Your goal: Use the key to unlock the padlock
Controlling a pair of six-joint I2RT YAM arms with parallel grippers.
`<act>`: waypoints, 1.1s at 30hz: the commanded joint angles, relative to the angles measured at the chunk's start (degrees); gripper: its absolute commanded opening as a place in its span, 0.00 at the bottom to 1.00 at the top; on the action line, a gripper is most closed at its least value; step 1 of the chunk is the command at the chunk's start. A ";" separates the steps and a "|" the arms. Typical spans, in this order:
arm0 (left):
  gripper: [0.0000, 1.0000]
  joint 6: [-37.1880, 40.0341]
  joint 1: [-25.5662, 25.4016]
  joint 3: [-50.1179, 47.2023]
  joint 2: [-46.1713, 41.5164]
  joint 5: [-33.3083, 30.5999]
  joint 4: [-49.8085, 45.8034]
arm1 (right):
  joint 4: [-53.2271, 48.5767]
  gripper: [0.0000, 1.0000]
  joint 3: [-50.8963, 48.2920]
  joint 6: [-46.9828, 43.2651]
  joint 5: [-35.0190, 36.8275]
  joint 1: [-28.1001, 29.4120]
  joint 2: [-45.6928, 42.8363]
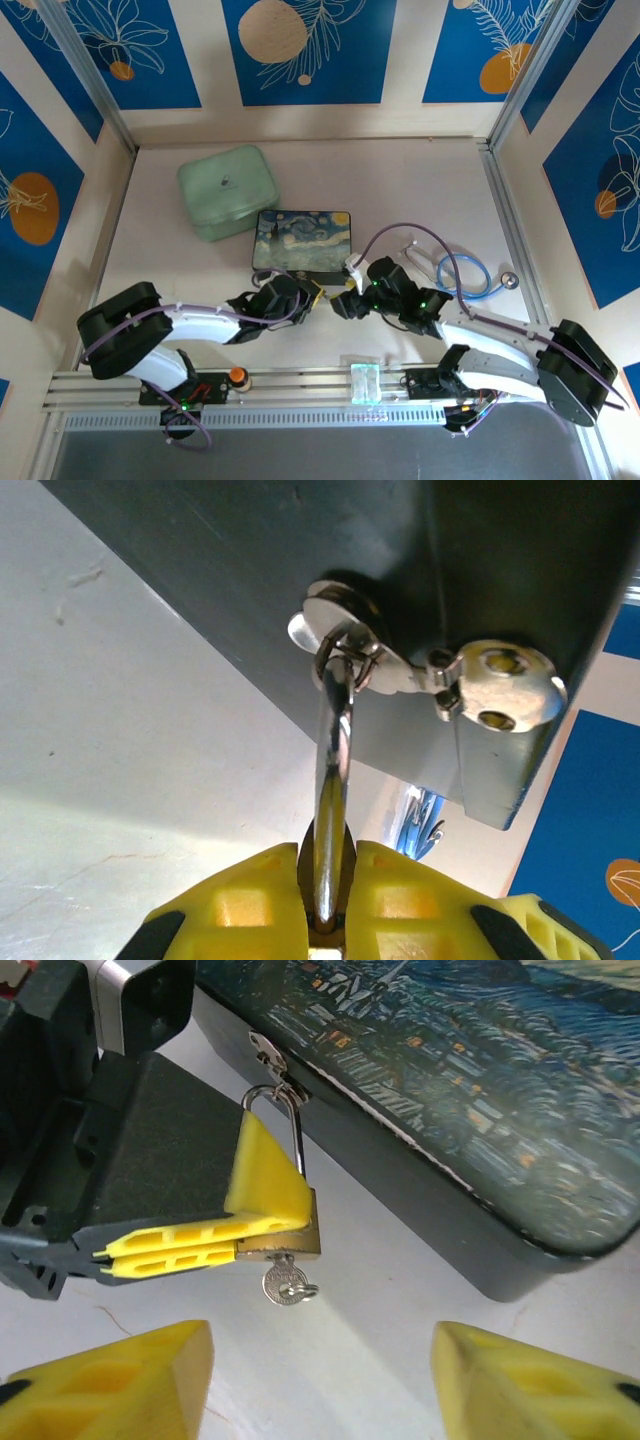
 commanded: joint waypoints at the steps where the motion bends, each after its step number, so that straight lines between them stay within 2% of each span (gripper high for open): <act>1: 0.00 0.08 1.21 1.82 -1.30 3.28 -4.43 | 5.37 0.57 -1.31 -5.78 1.18 1.52 3.97; 5: 0.00 0.48 1.25 2.36 -2.53 3.16 -7.36 | 9.27 0.53 -0.83 -8.59 3.33 3.87 8.95; 11: 0.00 0.35 1.30 1.88 -3.02 2.92 -7.91 | 13.02 0.40 -0.43 -9.86 7.43 4.85 12.06; 15: 0.00 0.62 1.33 2.38 -1.73 4.21 -6.54 | 13.95 0.36 0.09 -10.58 6.58 4.88 12.99; 21: 0.00 0.78 1.33 2.43 -1.40 4.70 -5.84 | 14.76 0.23 1.29 -10.53 6.30 5.10 14.92; 23: 0.00 0.83 1.33 2.30 -1.67 4.60 -6.53 | 16.06 0.21 0.68 -9.47 4.88 4.36 14.46; 26: 0.00 0.72 1.33 1.92 -1.68 4.60 -6.02 | 16.25 0.11 0.30 -9.00 1.94 3.44 13.79; 33: 0.00 0.95 0.73 1.29 -2.75 3.91 -6.06 | 15.70 0.07 -0.04 -5.52 -6.12 1.52 13.64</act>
